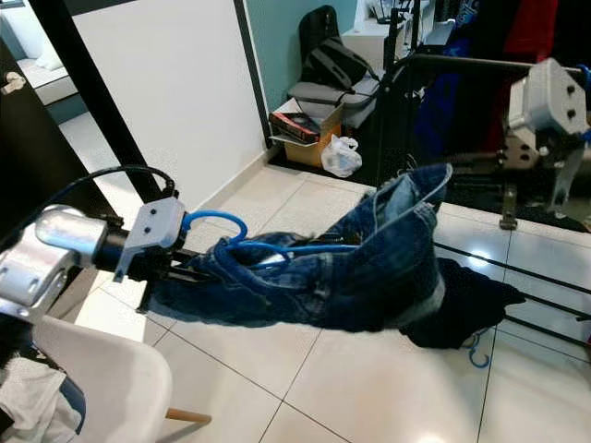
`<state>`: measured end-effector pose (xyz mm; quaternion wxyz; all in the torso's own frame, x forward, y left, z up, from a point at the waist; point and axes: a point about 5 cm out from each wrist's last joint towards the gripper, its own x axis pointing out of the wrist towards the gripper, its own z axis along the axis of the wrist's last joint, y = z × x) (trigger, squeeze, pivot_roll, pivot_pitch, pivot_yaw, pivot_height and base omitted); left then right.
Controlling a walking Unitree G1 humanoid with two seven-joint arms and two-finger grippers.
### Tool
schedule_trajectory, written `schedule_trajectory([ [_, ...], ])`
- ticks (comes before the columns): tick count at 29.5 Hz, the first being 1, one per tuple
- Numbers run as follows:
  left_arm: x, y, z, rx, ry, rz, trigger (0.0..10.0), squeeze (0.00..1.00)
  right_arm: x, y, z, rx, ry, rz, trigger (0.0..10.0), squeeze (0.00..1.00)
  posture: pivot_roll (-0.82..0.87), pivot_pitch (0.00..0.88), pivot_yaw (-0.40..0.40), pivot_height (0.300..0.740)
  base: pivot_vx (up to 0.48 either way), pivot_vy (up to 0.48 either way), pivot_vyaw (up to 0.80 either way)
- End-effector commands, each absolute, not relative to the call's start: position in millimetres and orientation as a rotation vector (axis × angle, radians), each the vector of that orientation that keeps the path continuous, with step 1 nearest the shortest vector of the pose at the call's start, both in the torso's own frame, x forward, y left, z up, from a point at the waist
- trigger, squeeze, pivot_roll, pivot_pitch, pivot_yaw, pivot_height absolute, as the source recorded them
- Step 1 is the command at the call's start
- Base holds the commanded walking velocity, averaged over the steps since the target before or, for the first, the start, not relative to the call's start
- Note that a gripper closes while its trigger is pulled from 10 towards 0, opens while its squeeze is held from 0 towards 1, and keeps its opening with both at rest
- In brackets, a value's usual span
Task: Hang hanger
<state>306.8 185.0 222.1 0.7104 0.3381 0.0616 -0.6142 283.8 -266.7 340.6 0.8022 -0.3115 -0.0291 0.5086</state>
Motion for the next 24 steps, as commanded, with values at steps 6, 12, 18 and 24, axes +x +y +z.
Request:
schedule_trajectory([
  [6, 309.5, 196.5, 212.6, 0.859, 0.237, -1.309, 0.0, 0.00, 279.4, -270.4, 356.5, -0.693, -0.135, 1.066, 0.0, 0.00, -0.07, 0.000, 0.093, 0.740, 0.000, 0.000, 0.00],
  [12, 306.2, 175.9, 210.5, 0.837, 0.187, -1.383, 0.0, 0.00, 285.6, -256.0, 354.6, -0.689, -0.160, 1.120, 0.0, 0.00, -0.07, 0.000, 0.093, 0.740, 0.000, 0.000, 0.00],
  [18, 299.3, 151.8, 204.7, 0.823, 0.144, -1.489, 0.0, 0.00, 292.0, -233.4, 363.3, -0.686, -0.246, 1.197, 0.0, 0.00, -0.07, 0.000, 0.093, 0.740, 0.000, 0.000, 0.00],
  [24, 300.7, 145.9, 196.6, 0.819, 0.148, -1.488, 0.0, 0.00, 288.0, -218.9, 379.4, -0.658, -0.356, 1.259, 0.0, 0.00, -0.07, 0.000, 0.091, 0.740, 0.000, 0.000, 0.00],
])
